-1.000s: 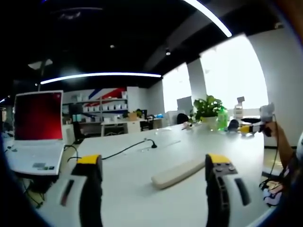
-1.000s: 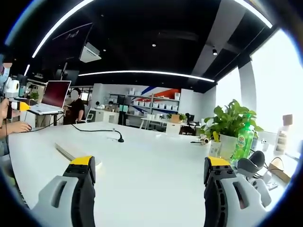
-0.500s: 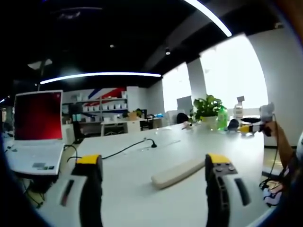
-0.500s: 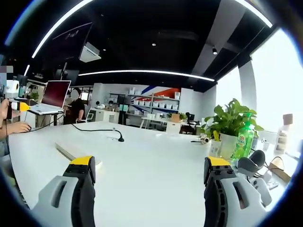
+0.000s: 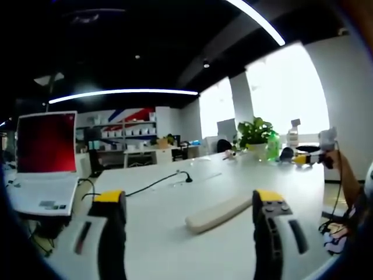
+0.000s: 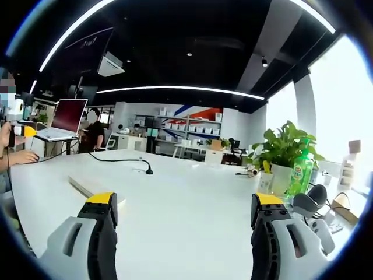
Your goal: Arrange the utensils inside the cutlery case until each visible utensil rests in its matching compartment.
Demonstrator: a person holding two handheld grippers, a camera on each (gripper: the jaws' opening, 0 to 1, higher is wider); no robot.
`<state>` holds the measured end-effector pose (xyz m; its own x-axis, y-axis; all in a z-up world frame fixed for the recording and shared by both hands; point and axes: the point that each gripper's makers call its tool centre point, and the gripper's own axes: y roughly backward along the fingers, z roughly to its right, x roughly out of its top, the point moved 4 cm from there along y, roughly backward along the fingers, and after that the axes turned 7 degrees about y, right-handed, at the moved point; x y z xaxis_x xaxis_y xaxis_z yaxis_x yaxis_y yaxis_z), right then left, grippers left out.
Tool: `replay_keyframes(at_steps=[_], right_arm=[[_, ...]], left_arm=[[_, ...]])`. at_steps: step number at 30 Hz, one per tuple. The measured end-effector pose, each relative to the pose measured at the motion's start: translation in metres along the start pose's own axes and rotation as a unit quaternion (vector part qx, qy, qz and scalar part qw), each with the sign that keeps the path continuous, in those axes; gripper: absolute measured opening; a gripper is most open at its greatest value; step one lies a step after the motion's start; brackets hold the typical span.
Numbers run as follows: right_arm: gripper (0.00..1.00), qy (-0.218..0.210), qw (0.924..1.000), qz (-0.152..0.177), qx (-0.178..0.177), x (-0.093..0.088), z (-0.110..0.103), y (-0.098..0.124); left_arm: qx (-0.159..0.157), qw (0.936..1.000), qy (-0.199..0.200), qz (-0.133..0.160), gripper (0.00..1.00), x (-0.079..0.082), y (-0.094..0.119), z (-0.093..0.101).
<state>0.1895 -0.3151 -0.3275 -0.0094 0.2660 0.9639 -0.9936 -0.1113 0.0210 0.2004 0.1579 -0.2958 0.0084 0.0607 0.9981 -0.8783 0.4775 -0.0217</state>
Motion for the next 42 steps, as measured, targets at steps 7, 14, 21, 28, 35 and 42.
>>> replay_keyframes(at_steps=[7,14,21,28,35,42], right_arm=[[0.99,0.000,1.0000,0.000,0.001,-0.0004,0.0001,0.0001],[0.99,0.001,1.0000,-0.001,0.000,-0.0003,0.0001,0.0005],[0.99,0.001,1.0000,-0.001,0.001,-0.0004,-0.0003,0.0004],[0.99,0.001,1.0000,-0.001,0.001,-0.0006,-0.0006,0.0004],[0.99,0.001,1.0000,-0.001,0.000,-0.0003,0.0000,0.0004],[0.99,0.001,1.0000,0.000,-0.001,0.0002,0.0008,0.0006]], left_arm=[[-0.002,1.0000,0.000,0.000,0.95,-0.0002,0.0000,0.0009],[-0.003,1.0000,0.000,0.000,0.95,-0.0002,0.0004,0.0012],[-0.003,1.0000,0.000,-0.001,0.95,-0.0008,0.0003,0.0014],[-0.003,1.0000,0.000,-0.002,0.95,-0.0008,0.0003,0.0015],[-0.005,1.0000,0.002,-0.001,0.95,0.0002,0.0002,0.0012],[-0.006,1.0000,0.004,0.001,0.95,0.0013,0.0005,0.0009]])
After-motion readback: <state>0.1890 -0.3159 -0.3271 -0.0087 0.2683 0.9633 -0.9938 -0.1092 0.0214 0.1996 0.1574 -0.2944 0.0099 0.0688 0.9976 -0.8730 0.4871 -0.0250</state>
